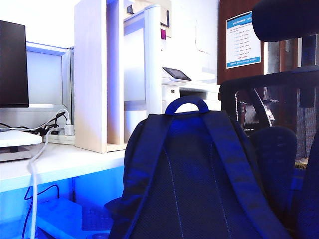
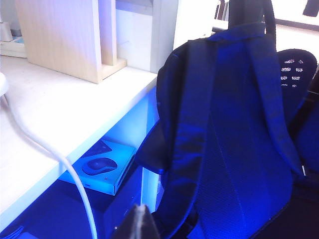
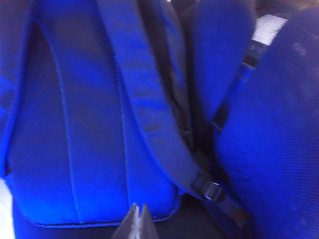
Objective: Grab the backpack from the chair and place it on the desk.
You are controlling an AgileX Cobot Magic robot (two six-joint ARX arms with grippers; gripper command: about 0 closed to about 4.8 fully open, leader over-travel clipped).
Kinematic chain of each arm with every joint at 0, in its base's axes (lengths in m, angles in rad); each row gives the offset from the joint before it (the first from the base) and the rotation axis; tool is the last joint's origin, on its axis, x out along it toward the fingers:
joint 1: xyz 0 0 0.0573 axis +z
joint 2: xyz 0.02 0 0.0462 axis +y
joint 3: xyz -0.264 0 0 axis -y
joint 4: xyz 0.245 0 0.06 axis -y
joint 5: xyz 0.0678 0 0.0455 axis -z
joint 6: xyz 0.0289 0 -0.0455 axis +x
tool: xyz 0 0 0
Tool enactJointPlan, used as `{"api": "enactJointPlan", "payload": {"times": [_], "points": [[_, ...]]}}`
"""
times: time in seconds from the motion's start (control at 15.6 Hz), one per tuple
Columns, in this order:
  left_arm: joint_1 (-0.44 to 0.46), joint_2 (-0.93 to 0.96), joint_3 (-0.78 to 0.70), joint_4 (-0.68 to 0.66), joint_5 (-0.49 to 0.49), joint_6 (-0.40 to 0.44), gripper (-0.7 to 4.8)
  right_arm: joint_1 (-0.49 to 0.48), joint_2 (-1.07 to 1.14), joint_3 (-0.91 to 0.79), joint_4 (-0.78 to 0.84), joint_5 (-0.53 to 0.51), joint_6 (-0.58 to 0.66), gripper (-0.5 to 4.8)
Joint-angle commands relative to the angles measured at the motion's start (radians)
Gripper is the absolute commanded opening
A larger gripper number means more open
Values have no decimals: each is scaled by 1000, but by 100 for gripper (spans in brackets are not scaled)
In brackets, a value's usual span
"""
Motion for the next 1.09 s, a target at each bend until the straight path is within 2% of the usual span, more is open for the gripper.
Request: {"api": "enactJointPlan", "payload": {"times": [0.06, 0.77, 0.84, 0.9, 0.96, 1.03, 1.09], "points": [[0, 0, -1, -20, 16, -2, -3, -1, 1, 2, 6, -11, 1, -6], [0, 0, 0, -13, 17, -3, 6, -1, 1, 2, 24, -12, 0, -6], [0, 0, 2, 1, 47, -7, 115, -1, 1, 4, 30, -16, 1, -5], [0, 0, 2, 17, 69, -27, 259, -1, 1, 4, 40, -27, 21, -4], [0, 0, 5, 29, 89, -50, 355, -1, 1, 4, 56, -31, 69, 15], [0, 0, 27, 33, 114, -56, 382, -1, 1, 5, 95, -31, 153, 158], [0, 0, 48, 43, 125, -55, 383, -1, 1, 5, 127, -31, 200, 217]]}}
